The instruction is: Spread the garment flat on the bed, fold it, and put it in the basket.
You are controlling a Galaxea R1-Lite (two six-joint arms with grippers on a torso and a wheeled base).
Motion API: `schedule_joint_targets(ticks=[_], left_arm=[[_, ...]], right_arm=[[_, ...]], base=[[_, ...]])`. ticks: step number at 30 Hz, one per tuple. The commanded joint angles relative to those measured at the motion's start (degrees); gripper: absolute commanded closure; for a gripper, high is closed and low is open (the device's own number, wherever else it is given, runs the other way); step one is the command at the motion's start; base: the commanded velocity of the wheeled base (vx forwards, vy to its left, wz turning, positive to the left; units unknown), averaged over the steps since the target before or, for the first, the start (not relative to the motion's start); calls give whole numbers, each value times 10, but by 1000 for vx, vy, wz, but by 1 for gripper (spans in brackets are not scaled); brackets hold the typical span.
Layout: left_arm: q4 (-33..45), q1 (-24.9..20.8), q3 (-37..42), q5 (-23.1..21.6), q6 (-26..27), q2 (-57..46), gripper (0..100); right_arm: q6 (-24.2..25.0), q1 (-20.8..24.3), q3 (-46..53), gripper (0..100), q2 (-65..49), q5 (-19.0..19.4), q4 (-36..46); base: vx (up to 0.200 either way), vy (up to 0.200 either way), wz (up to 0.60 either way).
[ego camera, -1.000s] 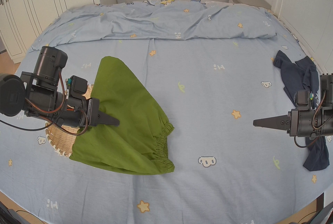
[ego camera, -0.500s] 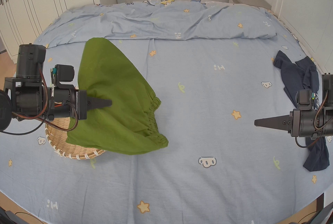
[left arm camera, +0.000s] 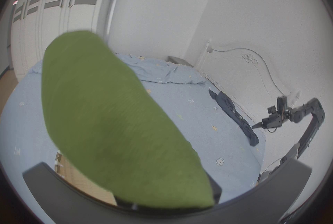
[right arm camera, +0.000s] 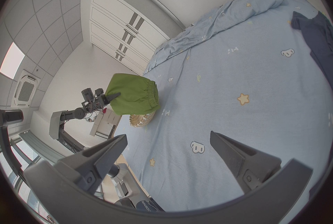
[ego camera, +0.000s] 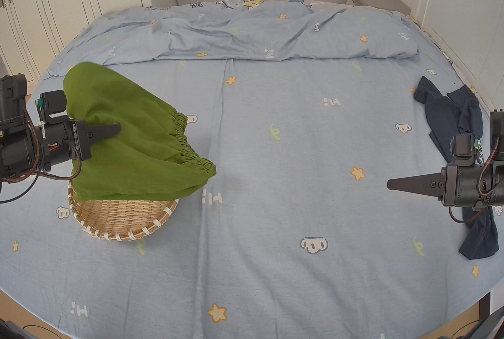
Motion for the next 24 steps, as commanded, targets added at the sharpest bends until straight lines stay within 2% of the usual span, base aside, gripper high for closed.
schedule_joint_targets(ticks=[1, 6, 9, 16, 19, 24], left_arm=[[1, 29, 11, -4, -40, 10, 100], [5, 38, 38, -5, -128, 16, 100], [1, 41, 63, -5, -192, 57, 100], [7, 82, 31, -4, -309, 165, 100], [25, 99, 7, -4, -328, 194, 100], [87, 109, -43, -4, -329, 206, 100]], right_arm=[[0, 0, 0, 0, -4, 0, 0], [0, 0, 0, 0, -6, 0, 0], [0, 2, 2, 0, -9, 1, 1], [0, 13, 5, 0, -12, 1, 1], [0, 13, 5, 0, -13, 1, 1], [0, 13, 6, 0, -13, 0, 1]], base=[[0, 0, 0], [0, 0, 0], [0, 0, 0], [0, 0, 0], [0, 0, 0], [0, 0, 0]])
